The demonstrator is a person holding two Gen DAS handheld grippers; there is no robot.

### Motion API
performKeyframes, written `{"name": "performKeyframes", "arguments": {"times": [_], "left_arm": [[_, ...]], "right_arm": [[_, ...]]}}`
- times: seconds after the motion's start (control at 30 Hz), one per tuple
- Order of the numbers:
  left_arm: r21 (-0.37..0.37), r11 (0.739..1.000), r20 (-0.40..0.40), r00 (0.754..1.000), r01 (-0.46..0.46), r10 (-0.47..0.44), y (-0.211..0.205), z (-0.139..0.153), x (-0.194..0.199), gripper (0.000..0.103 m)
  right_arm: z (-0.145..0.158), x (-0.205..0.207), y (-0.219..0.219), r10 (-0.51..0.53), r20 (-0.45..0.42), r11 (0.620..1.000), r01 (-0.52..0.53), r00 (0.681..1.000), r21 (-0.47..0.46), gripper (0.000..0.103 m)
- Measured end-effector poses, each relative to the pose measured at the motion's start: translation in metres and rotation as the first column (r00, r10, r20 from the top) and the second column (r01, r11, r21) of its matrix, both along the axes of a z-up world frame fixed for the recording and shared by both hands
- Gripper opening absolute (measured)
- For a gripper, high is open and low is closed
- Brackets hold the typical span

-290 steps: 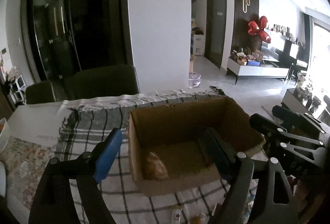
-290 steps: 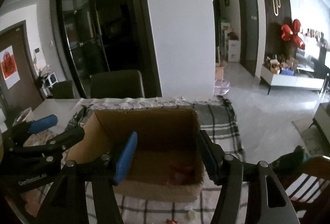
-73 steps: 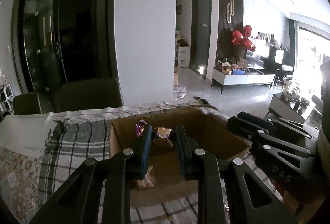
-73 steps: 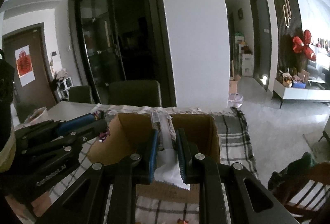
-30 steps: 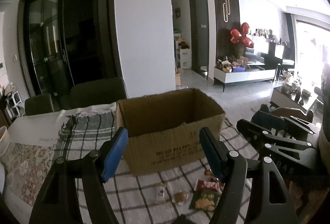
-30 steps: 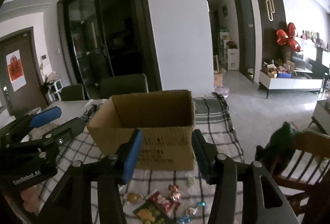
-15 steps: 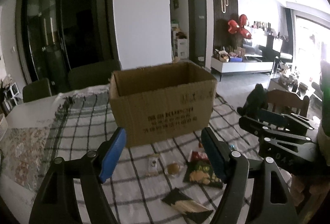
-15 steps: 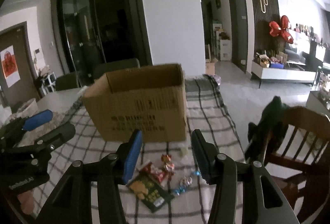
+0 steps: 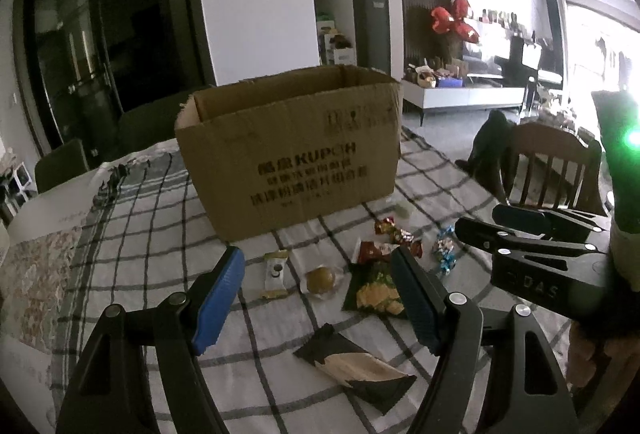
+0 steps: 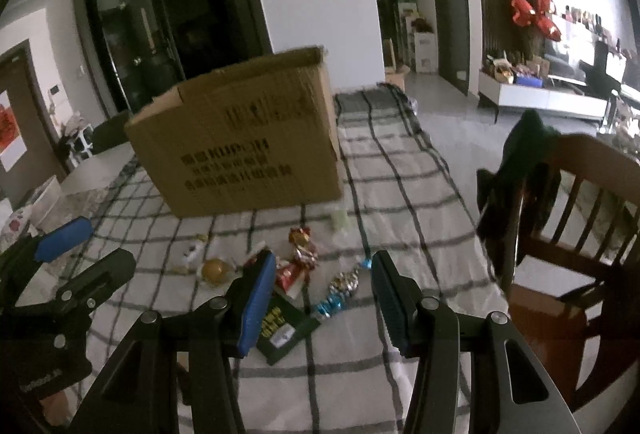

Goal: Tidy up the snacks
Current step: 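Withdraw both tools from the box toward the remaining snacks, then lower the right tool onto the blue-wrapped candy and close on it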

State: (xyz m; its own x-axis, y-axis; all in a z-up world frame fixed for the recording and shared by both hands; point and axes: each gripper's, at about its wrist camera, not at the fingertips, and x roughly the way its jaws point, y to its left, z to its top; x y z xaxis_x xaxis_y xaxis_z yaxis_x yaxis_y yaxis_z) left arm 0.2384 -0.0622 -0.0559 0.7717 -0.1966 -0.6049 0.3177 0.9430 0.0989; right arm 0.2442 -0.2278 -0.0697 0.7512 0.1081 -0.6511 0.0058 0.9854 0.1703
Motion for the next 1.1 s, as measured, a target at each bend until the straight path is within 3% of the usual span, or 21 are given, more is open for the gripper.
{"name": "performKeyframes", "arguments": {"times": [0.37, 0.43, 0.83, 1.1], "left_arm": [[0.055, 0.997, -0.026, 0.998, 0.062, -0.060, -0.022, -0.026, 0.008, 0.075], [0.047, 0.996, -0.046, 0.996, 0.073, -0.071, -0.025, -0.030, 0.012, 0.075], [-0.040, 0.996, -0.154, 0.984, 0.085, -0.090, -0.031, -0.048, 0.045, 0.074], [-0.060, 0.994, -0.194, 0.976, 0.092, -0.102, -0.031, -0.057, 0.057, 0.074]], "right_arm": [[-0.035, 0.014, -0.003, -0.009, -0.078, 1.000, 0.010, 0.997, 0.017, 0.048], [-0.038, 0.017, -0.003, -0.006, -0.088, 1.000, 0.008, 0.996, 0.023, 0.042], [-0.047, 0.031, -0.004, 0.000, -0.115, 0.999, 0.004, 0.993, 0.042, 0.031], [-0.053, 0.036, -0.005, 0.003, -0.129, 0.999, 0.004, 0.992, 0.050, 0.031]]}}
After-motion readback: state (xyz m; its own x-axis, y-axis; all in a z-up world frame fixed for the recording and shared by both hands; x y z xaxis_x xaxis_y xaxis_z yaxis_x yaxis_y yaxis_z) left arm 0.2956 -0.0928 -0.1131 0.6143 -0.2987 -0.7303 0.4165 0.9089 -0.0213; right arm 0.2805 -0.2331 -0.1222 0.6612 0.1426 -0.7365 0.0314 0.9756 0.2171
